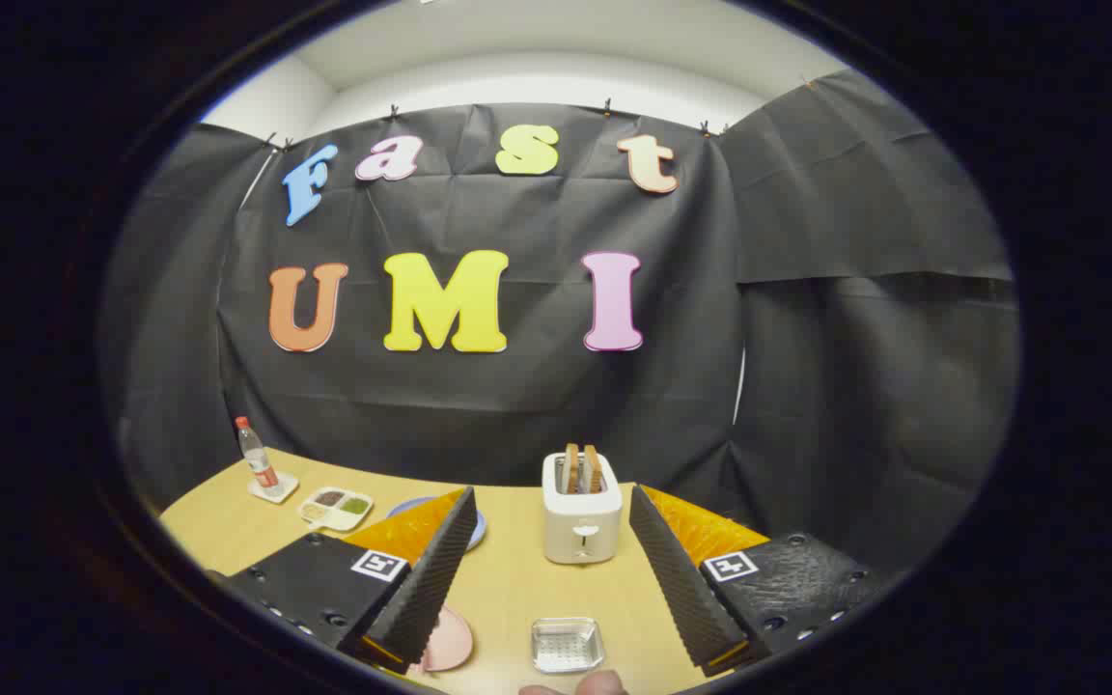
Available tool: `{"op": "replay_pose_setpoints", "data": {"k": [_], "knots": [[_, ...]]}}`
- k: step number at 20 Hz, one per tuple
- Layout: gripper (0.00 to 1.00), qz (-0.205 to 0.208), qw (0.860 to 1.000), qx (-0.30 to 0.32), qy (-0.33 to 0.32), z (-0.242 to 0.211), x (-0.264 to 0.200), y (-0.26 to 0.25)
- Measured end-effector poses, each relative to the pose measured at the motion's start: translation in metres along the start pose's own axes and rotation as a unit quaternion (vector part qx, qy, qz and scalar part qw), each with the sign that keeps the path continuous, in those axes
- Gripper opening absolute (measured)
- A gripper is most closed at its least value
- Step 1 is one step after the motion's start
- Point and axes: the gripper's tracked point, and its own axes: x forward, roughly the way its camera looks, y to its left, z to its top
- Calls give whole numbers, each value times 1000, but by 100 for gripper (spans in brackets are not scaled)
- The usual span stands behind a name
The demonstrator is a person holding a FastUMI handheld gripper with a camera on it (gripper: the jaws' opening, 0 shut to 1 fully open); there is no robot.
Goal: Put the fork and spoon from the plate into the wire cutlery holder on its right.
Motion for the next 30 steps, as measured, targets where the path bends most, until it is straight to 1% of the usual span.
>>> {"op": "replay_pose_setpoints", "data": {"k": [5,8,12,15,22,26,30], "knots": [[95,22,1000,-9,-5,2,1,35],[95,33,999,-27,1,-3,-1,52],[95,53,998,-28,1,-2,0,75],[95,75,997,-27,13,-8,2,96],[95,92,995,-14,38,-20,9,123],[95,94,993,-30,66,-42,6,122],[95,92,987,-49,124,-88,5,112]]}}
